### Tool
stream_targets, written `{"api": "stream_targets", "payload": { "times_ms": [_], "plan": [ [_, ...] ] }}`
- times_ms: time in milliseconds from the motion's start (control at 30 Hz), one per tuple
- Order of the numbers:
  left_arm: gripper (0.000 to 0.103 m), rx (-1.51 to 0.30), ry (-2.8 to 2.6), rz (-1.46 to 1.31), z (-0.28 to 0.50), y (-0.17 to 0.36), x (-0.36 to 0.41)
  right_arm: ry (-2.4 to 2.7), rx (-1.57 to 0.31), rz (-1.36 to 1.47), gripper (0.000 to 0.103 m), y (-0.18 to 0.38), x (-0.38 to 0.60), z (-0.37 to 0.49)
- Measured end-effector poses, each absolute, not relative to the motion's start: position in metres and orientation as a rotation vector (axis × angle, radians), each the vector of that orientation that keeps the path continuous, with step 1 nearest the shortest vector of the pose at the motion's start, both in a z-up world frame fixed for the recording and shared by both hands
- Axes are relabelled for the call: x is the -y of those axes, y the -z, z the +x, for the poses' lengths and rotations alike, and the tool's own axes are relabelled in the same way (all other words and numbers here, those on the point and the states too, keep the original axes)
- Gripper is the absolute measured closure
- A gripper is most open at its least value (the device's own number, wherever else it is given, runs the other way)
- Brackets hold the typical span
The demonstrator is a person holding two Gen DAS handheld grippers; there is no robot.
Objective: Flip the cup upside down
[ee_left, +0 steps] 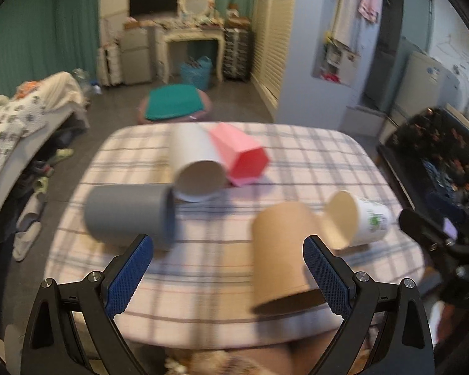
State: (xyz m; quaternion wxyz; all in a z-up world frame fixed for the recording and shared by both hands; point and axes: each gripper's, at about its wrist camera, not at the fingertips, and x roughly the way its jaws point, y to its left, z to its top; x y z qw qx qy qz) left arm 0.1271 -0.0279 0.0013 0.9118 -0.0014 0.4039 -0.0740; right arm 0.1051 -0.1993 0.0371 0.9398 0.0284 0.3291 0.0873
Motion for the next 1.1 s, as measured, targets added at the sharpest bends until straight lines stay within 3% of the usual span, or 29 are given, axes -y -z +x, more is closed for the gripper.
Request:
{"api": "stream_targets", "payload": {
  "times_ms": [767, 800, 900, 1100],
  "plan": [
    [0.006, -1.278, 0.291, 0.053, 0.219, 0.039, 0.084, -0.14, -0.746, 0.202, 0.0, 0.012, 0.268, 0.137],
    [0.007, -1.284, 0.286, 0.059, 0.22, 0.04, 0.085, -0.138, -0.748, 0.205, 0.0, 0.013, 0.269, 0.138],
    [0.027, -1.317, 0.295, 0.055, 0.223, 0.044, 0.085, -0.138, -0.751, 0.207, 0.0, 0.014, 0.271, 0.139],
    [0.027, -1.332, 0.311, 0.013, 0.222, 0.041, 0.078, -0.123, -0.75, 0.211, 0.0, 0.013, 0.272, 0.138]
  ]
}}
